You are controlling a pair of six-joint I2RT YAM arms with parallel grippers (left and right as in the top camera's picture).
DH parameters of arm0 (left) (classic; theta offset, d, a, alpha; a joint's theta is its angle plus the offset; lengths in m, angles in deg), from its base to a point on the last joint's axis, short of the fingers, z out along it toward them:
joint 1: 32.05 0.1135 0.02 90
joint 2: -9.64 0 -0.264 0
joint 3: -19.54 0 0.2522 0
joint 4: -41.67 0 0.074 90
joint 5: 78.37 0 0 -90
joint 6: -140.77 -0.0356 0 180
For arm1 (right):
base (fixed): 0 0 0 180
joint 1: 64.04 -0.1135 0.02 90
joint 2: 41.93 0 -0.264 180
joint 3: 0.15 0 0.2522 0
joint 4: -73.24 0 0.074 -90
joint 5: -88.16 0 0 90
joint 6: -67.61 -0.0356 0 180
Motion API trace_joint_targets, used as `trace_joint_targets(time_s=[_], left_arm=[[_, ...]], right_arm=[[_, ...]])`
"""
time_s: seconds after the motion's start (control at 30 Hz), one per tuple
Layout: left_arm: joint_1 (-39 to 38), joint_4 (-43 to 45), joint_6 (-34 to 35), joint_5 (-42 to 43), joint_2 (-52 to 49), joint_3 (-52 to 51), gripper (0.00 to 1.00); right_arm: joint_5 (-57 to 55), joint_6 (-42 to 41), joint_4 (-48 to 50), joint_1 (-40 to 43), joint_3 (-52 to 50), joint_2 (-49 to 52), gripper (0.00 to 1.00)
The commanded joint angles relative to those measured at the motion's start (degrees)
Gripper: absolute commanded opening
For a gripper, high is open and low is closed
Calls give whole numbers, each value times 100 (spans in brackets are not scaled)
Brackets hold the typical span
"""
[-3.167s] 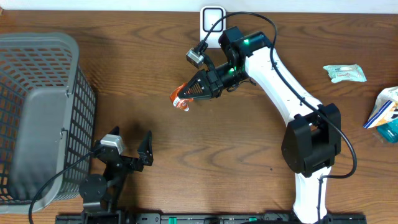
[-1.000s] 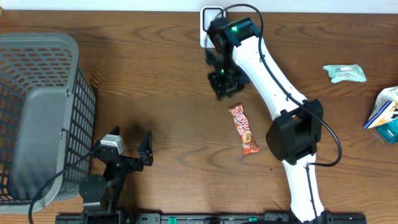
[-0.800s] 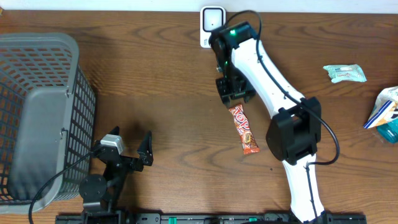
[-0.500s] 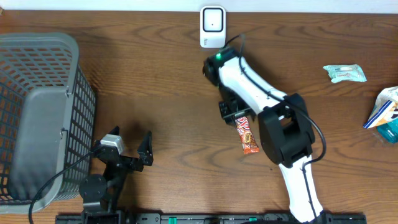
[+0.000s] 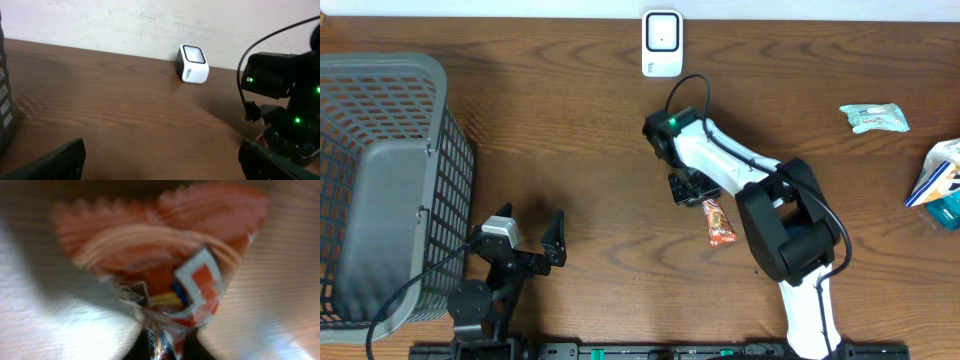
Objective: Scan the item barcode
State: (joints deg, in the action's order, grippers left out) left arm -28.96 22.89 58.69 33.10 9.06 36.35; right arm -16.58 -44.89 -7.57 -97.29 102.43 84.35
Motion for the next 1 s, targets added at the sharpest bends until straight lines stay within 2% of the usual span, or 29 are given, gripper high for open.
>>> trace_joint_targets(time_s=[0.0, 0.1, 0.17, 0.2, 0.23, 0.27, 0.37, 0.6, 0.8, 0.97], left_arm=[[-28, -164, 52, 9, 35, -96, 98], [-28, -164, 52, 9, 35, -96, 98], [-28, -164, 52, 7, 35, -96, 98], [-28, -164, 52, 9, 35, -96, 98], [-28, -164, 52, 9, 35, -96, 98], [-28, -164, 52, 9, 35, -96, 98], [-28, -164, 52, 9, 35, -96, 98], [-28, -166, 52, 9, 35, -96, 98], [-28, -166, 52, 9, 35, -96, 98], [-28, -166, 52, 9, 35, -96, 98]], right_arm=[[387, 55, 315, 37, -647, 662, 1], [1202, 415, 302, 63, -483, 619, 1], [2199, 999, 83, 190, 26, 531, 1], [3377, 1707, -267, 354, 584, 444, 1], [4017, 2109, -437, 431, 815, 424, 1], [5622, 3165, -955, 616, 1307, 400, 1], [7132, 4745, -1810, 831, 1698, 400, 1], [9066, 6500, -2514, 927, 1683, 400, 1], [10312, 8509, -2723, 798, 1683, 400, 1], [10426, 9943, -2667, 627, 1687, 400, 1]])
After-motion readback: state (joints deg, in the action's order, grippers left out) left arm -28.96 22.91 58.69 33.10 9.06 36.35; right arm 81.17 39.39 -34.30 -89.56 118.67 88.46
